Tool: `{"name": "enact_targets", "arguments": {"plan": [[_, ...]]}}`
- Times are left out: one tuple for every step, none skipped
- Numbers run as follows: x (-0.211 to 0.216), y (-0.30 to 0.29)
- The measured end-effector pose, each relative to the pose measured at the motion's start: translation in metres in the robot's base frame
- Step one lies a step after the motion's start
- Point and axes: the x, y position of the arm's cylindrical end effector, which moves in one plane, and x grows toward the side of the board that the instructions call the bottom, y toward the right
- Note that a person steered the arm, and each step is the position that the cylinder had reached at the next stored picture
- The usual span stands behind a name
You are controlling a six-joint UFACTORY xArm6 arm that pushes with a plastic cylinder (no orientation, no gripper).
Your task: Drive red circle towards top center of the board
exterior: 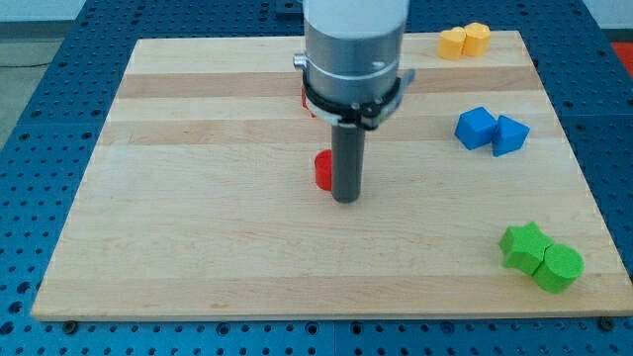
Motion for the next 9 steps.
{"name": "enact_targets", "arguments": {"plan": [[-0.032, -0.011], [-0.041, -0.028], [-0.042, -0.069], [-0.056, -0.085], [-0.073, -0.052], [-0.094, -0.026], [-0.092, -0.025], [-0.063, -0.003], [-0.087, 0.006]]}}
